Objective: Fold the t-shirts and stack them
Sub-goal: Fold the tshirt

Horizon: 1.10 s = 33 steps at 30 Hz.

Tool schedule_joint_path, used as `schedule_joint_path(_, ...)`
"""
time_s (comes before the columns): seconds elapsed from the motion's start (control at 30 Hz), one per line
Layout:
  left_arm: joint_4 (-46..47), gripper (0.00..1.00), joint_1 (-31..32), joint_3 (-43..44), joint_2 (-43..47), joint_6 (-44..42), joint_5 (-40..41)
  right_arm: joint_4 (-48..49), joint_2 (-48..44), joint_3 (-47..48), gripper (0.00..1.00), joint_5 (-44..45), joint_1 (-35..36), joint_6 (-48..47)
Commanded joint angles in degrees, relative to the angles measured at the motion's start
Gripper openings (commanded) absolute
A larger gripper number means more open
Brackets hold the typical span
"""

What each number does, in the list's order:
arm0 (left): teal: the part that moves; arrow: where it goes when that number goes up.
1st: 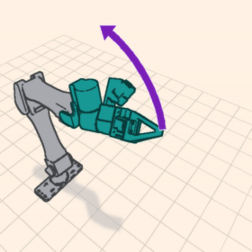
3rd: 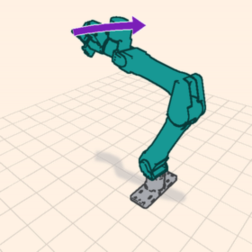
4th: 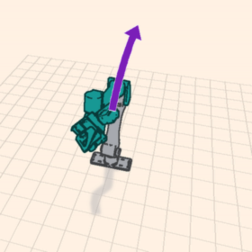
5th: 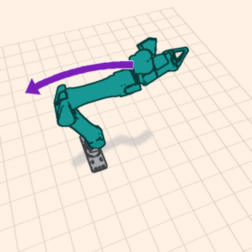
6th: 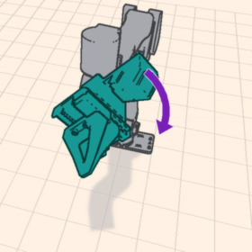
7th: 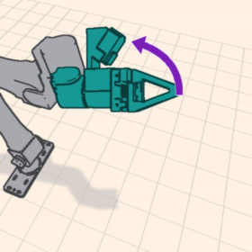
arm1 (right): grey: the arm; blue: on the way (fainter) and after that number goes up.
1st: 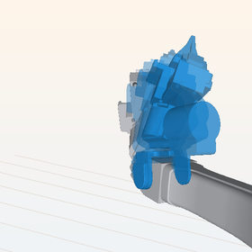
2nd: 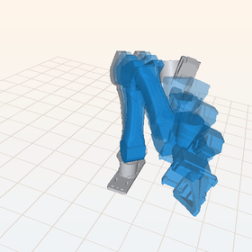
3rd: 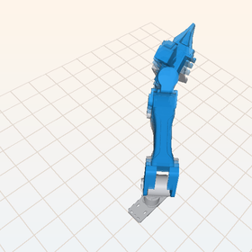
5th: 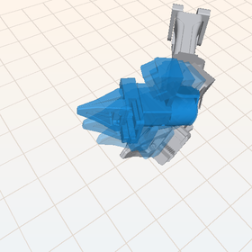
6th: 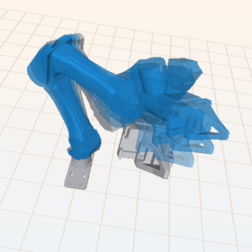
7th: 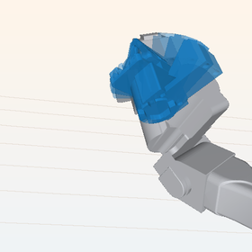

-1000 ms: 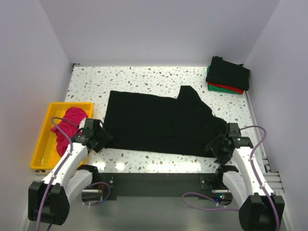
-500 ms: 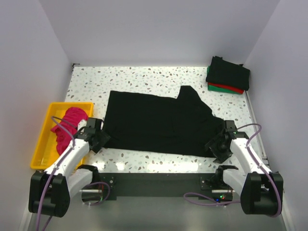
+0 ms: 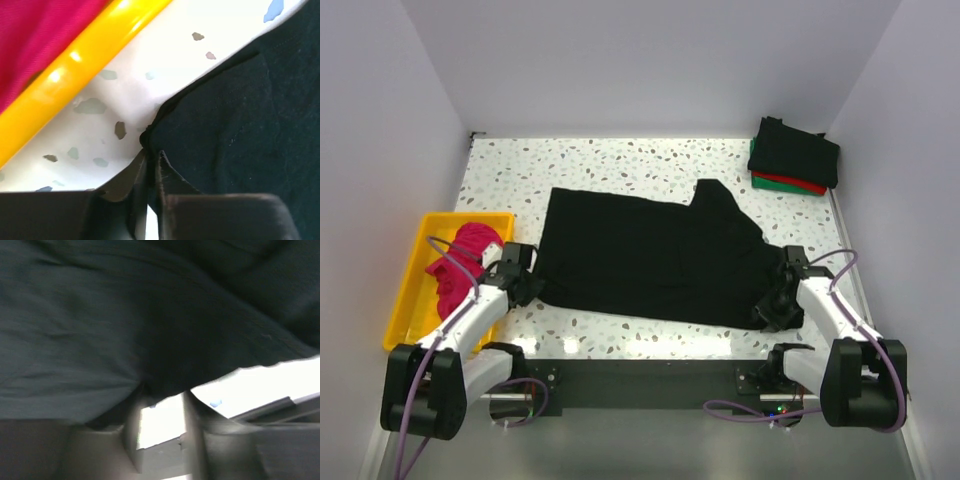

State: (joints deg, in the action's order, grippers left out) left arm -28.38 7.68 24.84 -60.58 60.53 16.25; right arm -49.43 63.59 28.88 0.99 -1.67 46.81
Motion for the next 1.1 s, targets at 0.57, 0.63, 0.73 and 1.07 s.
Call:
schedule_joint_path(0.57, -3.4, 0.0, -0.2, 24.1, 8.2, -11.1, -1.1, 9.8, -7.9, 27.5, 0.0, -2.6, -0.2, -9.2)
schedule_joint_path(0.63, -3.3, 0.0, -0.3, 29.9, 7.5, -10.8, -1.5, 8.3, -7.1, 31.1, 0.0, -3.0, -0.2, -9.5)
schedule_joint_path(0.73, -3.9, 0.0, -0.3, 37.8, 5.7, -10.9, -1.7, 6.9, -6.5, 37.5, 0.0, -2.9, -0.2, -9.7)
schedule_joint_path(1.07, -8.1, 0.0, -0.3, 54.8, 5.4, -11.8, -2.3, 2.0, -7.1, 54.9, 0.0, -2.3, -0.2, -10.6)
